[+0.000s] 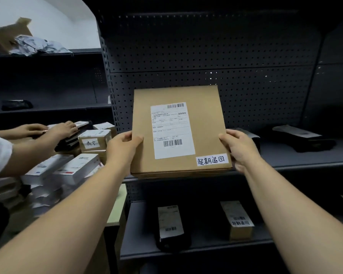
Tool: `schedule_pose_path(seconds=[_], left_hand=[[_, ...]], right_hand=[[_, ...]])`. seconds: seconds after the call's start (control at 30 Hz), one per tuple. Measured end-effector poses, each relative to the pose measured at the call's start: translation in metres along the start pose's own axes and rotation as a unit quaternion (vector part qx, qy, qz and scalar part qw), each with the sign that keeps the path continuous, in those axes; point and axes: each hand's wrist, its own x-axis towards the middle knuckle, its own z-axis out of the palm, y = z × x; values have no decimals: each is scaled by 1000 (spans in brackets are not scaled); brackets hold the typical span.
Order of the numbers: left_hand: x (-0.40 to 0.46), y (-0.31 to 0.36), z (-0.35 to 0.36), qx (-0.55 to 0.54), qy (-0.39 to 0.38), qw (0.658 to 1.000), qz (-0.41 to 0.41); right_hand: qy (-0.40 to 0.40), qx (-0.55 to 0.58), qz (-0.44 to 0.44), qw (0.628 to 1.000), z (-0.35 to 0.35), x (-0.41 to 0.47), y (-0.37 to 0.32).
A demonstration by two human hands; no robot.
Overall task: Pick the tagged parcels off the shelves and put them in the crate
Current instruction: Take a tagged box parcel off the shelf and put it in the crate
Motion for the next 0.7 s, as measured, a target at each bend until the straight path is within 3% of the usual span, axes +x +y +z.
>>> schedule_pose_path(seconds=[0.37,0.7], left_hand=[[-38,14,49,-19,-67,997,29],[-86,28,207,-38,-182,981,54]], right_hand=[[77,14,-42,996,-70,-39,-13],[190,30,-76,978,-227,-46,-40]])
